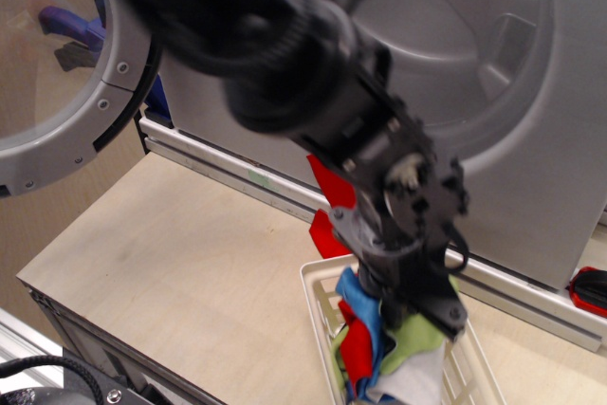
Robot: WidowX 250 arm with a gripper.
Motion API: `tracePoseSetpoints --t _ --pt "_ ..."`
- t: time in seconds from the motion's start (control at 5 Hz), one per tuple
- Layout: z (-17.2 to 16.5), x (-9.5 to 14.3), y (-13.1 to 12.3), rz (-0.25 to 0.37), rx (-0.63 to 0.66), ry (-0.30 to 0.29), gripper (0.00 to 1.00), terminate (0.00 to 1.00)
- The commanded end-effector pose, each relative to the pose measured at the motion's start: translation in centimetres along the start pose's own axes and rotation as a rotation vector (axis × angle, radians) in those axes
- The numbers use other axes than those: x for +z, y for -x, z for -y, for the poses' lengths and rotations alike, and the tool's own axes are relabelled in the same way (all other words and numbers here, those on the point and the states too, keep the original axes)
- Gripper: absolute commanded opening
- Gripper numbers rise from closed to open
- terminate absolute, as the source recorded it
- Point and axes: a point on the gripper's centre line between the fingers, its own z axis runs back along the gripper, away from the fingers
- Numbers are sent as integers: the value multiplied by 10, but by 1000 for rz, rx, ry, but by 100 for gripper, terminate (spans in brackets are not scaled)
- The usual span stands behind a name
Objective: Put clothes in laundry machine
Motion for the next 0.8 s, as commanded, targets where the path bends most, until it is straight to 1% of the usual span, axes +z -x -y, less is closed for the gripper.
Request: tracePoseSetpoints --t 0.0,0.2,0.4,0.6 --pt "-38 68 -8 161 99 -12 0 0" --pt "-70 97 -18 263 135 -6 0 0" --pt "-96 119 -35 346 202 8 0 0" --pt "-107 128 -57 399 239 7 0 0"
